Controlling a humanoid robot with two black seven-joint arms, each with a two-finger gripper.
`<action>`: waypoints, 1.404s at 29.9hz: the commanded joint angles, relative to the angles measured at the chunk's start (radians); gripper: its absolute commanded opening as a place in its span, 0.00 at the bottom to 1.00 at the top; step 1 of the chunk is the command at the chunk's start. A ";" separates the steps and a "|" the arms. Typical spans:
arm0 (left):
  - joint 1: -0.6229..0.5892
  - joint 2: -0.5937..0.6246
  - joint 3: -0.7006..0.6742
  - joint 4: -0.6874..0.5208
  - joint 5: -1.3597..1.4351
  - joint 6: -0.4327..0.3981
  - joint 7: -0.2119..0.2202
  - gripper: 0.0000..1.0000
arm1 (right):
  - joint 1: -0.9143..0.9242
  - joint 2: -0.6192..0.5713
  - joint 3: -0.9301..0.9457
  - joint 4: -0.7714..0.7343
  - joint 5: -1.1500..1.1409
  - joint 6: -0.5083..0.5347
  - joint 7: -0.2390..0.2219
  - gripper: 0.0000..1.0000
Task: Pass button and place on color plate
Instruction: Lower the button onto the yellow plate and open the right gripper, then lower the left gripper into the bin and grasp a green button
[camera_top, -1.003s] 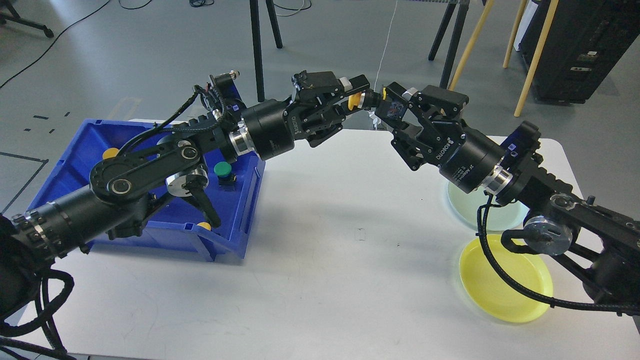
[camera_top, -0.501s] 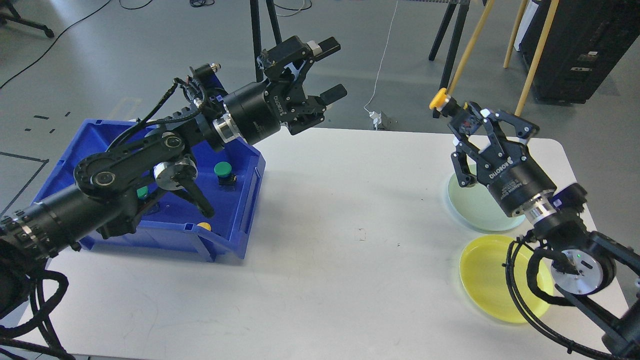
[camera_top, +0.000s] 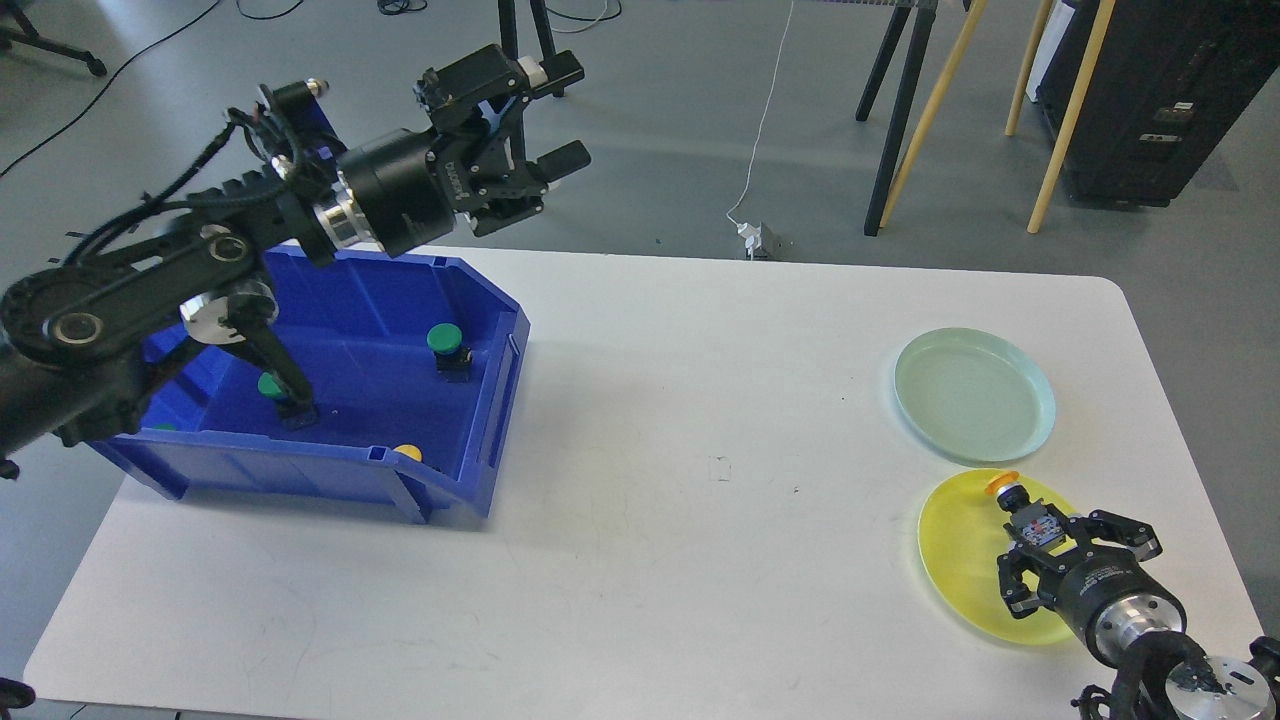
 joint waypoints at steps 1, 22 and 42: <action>-0.109 0.150 0.102 -0.023 0.167 0.000 0.000 0.97 | -0.007 0.003 0.004 0.004 0.000 0.006 -0.002 0.60; -0.002 0.229 0.227 0.148 1.234 0.000 0.000 0.97 | 0.290 -0.078 0.267 -0.031 -0.105 0.535 -0.043 1.00; 0.012 -0.003 0.352 0.546 1.226 0.000 0.000 0.97 | 0.279 -0.066 0.228 -0.028 -0.113 0.586 -0.043 1.00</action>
